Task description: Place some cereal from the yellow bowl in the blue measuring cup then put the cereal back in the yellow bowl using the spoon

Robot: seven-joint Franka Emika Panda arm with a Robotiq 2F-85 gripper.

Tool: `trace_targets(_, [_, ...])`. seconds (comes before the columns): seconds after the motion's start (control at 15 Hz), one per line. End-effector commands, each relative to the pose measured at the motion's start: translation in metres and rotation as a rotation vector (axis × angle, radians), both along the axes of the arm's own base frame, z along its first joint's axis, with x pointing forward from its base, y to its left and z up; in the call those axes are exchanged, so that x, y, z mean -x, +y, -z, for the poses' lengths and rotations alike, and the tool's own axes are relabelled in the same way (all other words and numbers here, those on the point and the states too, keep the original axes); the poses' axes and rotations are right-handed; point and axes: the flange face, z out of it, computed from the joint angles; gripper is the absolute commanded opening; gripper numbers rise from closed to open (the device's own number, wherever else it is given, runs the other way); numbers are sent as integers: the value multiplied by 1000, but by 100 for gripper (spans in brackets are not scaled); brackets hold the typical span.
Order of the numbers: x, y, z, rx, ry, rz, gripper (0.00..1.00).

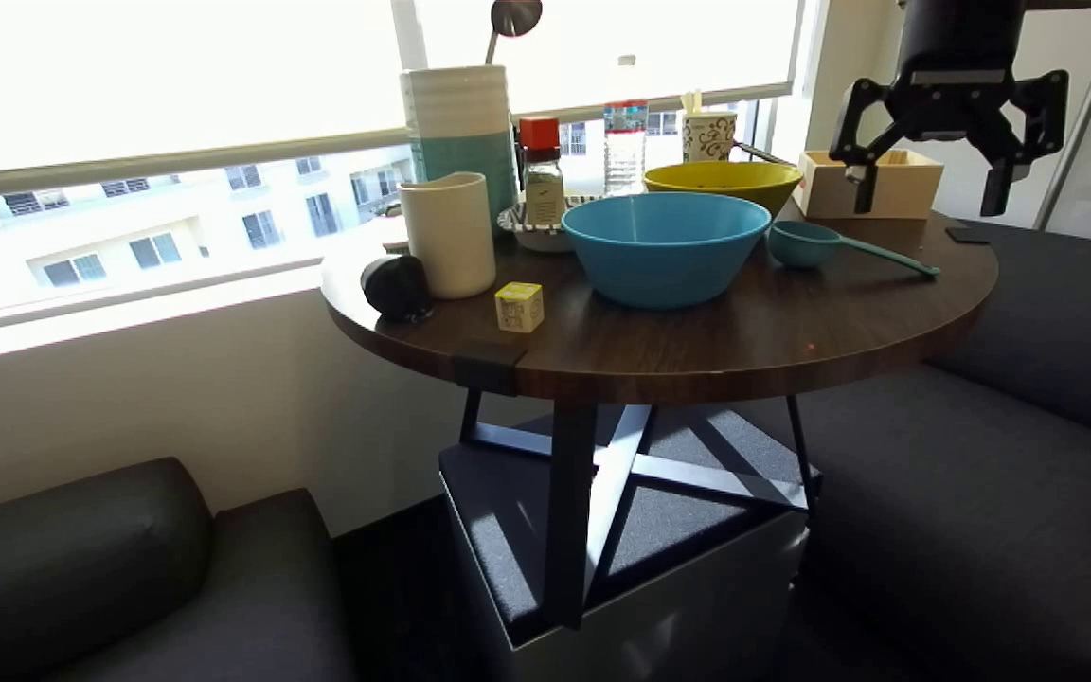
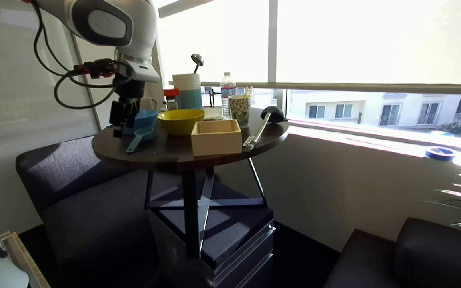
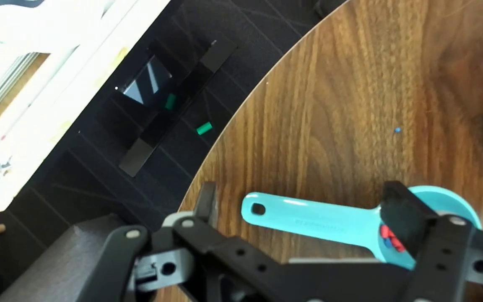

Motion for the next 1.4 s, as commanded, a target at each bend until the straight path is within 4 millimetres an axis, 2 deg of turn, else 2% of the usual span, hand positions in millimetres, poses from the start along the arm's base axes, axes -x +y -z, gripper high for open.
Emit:
trace_targets(0.0, [11,-2,5,-23,-29,191,100])
trace_targets(0.67, [18,-13,24,-39,-130,550,100])
trace_targets(1.33, [21,-13,34,-76,-117,665,100])
